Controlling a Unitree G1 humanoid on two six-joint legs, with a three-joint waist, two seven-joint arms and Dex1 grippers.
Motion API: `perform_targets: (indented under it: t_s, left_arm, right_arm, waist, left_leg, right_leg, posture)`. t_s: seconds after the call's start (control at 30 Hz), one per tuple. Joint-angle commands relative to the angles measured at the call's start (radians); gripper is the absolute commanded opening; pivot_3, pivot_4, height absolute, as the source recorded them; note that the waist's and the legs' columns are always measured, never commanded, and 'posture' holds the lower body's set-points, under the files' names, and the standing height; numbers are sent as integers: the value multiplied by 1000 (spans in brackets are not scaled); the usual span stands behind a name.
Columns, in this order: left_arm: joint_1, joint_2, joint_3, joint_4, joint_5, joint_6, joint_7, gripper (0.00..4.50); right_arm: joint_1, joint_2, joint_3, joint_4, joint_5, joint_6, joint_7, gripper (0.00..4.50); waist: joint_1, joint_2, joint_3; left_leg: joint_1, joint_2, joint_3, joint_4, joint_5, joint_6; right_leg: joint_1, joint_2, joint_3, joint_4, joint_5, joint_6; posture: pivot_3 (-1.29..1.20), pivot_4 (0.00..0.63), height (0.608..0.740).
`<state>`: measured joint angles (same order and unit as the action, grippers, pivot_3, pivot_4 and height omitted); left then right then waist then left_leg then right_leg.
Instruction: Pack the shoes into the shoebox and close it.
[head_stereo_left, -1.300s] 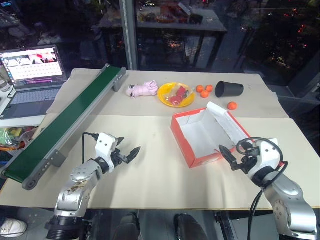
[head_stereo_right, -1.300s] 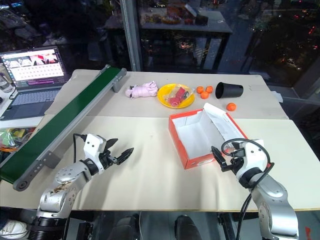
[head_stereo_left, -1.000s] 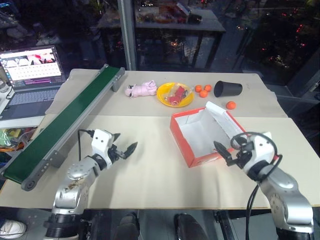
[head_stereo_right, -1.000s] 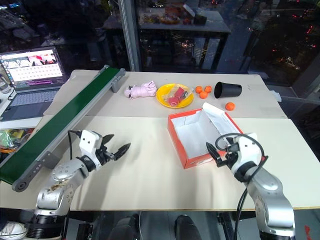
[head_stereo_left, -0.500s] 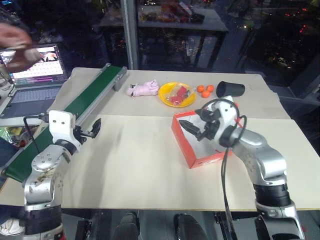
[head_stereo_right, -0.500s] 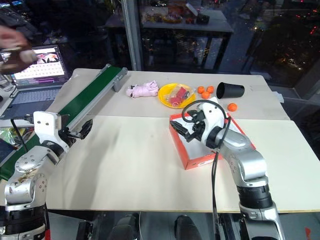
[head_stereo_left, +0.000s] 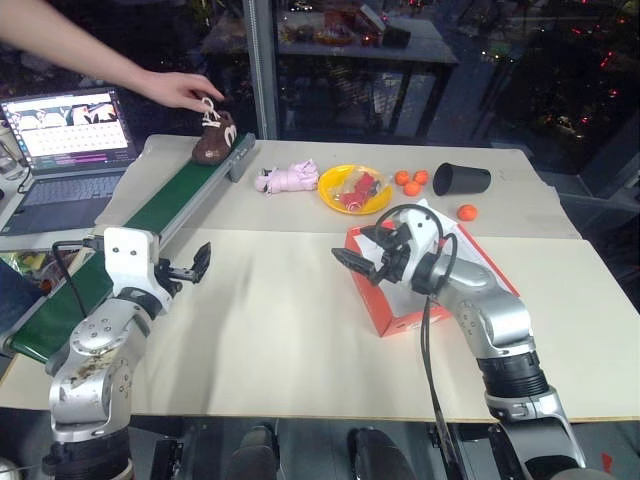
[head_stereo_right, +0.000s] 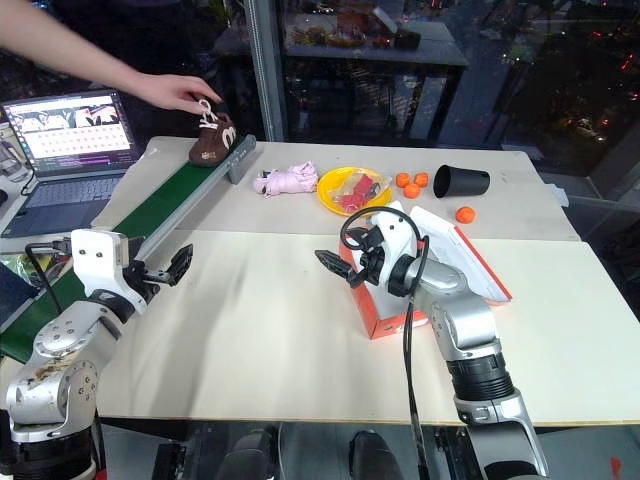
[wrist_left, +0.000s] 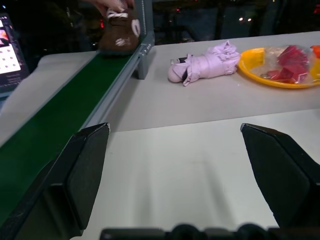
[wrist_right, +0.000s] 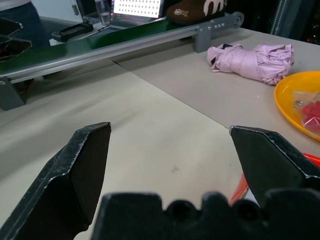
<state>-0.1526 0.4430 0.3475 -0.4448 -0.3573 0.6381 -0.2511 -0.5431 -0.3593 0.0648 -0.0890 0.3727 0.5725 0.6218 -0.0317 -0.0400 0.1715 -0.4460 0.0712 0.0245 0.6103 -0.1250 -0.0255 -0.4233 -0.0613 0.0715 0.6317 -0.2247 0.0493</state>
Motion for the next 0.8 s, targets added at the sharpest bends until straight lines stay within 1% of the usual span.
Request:
perform_targets:
  t_s: [0.03,0.13,0.3,0.43,0.57,0.67,0.8]
  left_arm:
    - [-36,36,12,14,13,0,5,4500]
    - [-59,51,9,53,33,0,20,4500]
    - [-183,122,30,244,56,-51,-10,4500]
    - [-240,192,36,414,45,-138,-108,4500]
    - [-253,261,43,560,48,-238,-208,4500]
    - [-252,287,68,629,43,-275,-226,4500]
    - [-236,305,100,667,35,-301,-237,4500]
  right_arm:
    - [-2,-4,-16,-65,-3,-7,-18,4472]
    - [-1,3,-12,-91,4,11,-33,4472]
    - [-6,17,18,-197,105,119,21,4472]
    - [-19,9,26,-210,112,134,32,4472]
    - [-32,-2,35,-207,98,128,49,4472]
    - [-34,-4,40,-199,91,122,56,4472]
    - [-36,0,50,-188,81,112,61,4472]
  waist:
    - [0,0,0]
    - [0,0,0]
    - [0,0,0]
    - [-2,0,0]
    - [-4,0,0]
    - [-4,0,0]
    - [-5,0,0]
  left_leg:
    - [0,0,0,0,0,0]
    - [0,0,0,0,0,0]
    - [0,0,0,0,0,0]
    - [0,0,0,-1,0,0]
    - [0,0,0,-2,0,0]
    - [0,1,0,-3,0,0]
    - [0,2,0,-2,0,0]
  right_leg:
    - [0,0,0,0,0,0]
    - [0,0,0,0,0,0]
    - [0,0,0,0,0,0]
    - [-1,1,0,-1,0,0]
    - [-1,0,0,-1,0,-1]
    - [-2,1,-1,0,0,-1]
    - [-2,1,-1,0,0,-2]
  posture:
    - [0,150,736]
    - [0,150,736]
    - [0,150,736]
    - [0,150,736]
    - [0,150,736]
    - [0,150,736]
    - [0,150,736]
